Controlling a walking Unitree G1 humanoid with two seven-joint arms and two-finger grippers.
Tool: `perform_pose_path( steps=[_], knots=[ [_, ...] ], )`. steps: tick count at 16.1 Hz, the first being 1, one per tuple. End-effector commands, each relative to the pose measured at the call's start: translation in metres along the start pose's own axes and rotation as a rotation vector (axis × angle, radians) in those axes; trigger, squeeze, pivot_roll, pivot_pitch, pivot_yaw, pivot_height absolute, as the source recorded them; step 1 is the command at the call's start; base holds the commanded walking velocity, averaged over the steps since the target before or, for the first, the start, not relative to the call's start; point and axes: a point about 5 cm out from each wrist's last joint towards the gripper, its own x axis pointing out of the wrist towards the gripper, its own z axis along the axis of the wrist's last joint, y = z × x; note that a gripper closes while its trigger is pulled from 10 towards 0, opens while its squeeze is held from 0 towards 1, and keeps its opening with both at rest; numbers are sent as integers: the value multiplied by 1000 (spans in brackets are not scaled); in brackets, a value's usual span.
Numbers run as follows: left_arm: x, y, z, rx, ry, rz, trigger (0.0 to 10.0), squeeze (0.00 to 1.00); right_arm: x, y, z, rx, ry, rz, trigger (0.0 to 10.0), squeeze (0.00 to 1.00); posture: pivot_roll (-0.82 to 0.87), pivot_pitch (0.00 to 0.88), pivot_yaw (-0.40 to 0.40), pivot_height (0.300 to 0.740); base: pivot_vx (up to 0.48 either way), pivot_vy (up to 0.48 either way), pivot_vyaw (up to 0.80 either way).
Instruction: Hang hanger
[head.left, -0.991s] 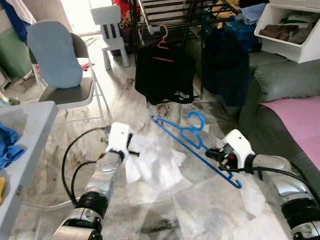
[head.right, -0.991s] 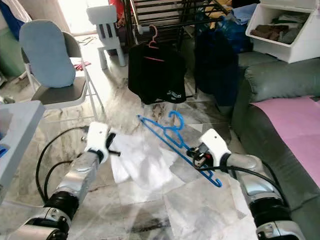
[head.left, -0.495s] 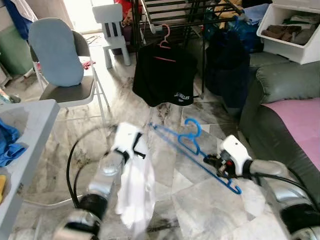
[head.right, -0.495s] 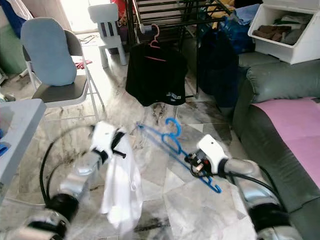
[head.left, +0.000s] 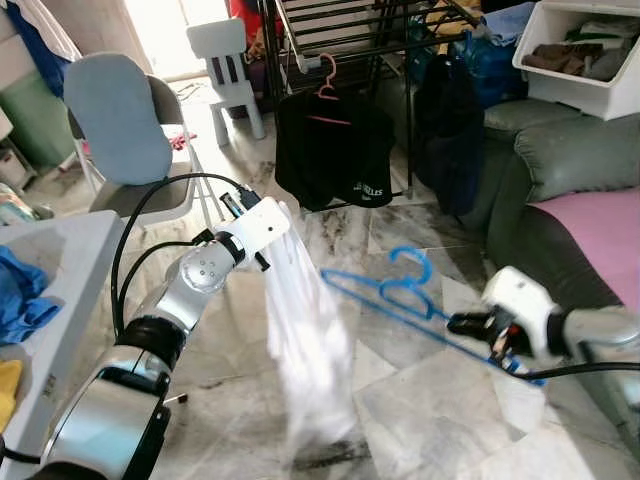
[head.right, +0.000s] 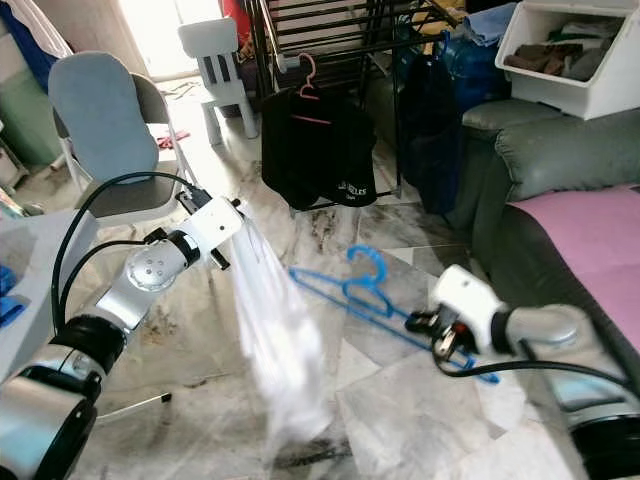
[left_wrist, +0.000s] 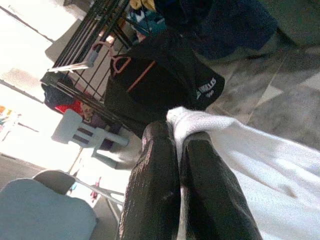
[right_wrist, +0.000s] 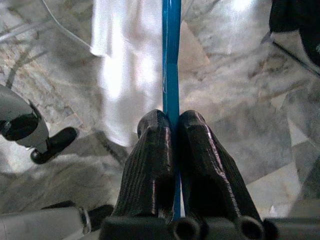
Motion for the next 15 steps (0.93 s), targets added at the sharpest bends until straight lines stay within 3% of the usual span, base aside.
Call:
perform_pose_path(
  steps=[1, 4, 10, 14, 15],
  knots=[
    [1, 11, 2, 38, 4, 31, 10000, 0, -7, 1, 12, -35, -31, 19, 10000, 0, -150, 0, 138, 740, 0, 0, 0],
    [3, 10, -1, 59, 32, 12, 10000, 0, -15, -3, 17, -49, -31, -5, 10000, 0, -145, 0, 137, 740, 0, 0, 0],
    [1, 3, -7, 44, 56, -19, 10000, 0, -6, 5, 23, -45, -38, 53, 10000, 0, -132, 0, 121, 740, 0, 0, 0],
    [2, -2, -10, -47, 85, -18, 10000, 0, 3, 9, 28, -60, -51, 87, 10000, 0, -128, 0, 111, 740, 0, 0, 0],
    [0, -9, -22, -128, 163, 3, 10000, 0, 4, 6, 39, -40, -120, 69, 10000, 0, -128, 0, 110, 740, 0, 0, 0]
  ],
)
